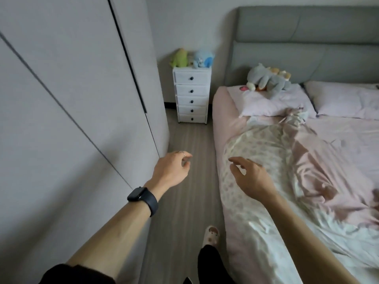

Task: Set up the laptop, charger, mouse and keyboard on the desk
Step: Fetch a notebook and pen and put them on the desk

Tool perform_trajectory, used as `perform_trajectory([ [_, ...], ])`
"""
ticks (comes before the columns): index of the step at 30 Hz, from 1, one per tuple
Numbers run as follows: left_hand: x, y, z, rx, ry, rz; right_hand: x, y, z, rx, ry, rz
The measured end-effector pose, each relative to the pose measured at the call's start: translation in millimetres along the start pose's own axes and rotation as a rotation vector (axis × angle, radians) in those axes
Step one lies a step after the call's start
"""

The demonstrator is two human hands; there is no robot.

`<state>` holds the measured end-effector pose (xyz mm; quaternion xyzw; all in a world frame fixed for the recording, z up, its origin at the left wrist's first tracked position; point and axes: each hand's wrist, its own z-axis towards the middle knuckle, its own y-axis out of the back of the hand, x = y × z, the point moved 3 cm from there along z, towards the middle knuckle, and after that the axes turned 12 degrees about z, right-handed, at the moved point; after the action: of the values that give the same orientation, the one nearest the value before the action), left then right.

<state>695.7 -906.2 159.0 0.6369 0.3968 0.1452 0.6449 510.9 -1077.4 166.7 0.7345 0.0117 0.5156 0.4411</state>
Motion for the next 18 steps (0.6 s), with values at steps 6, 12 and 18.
perform_trajectory([
  [6, 4, 11, 150, -0.005, 0.062, 0.0, -5, 13, 166, 0.059, 0.008, 0.002],
  [12, 14, 21, 282, 0.027, 0.12, -0.098, 9, 20, 314, 0.089, 0.039, -0.014],
  [18, 39, 27, 429, 0.073, 0.107, -0.165, 14, 12, 455, 0.085, 0.022, -0.037],
])
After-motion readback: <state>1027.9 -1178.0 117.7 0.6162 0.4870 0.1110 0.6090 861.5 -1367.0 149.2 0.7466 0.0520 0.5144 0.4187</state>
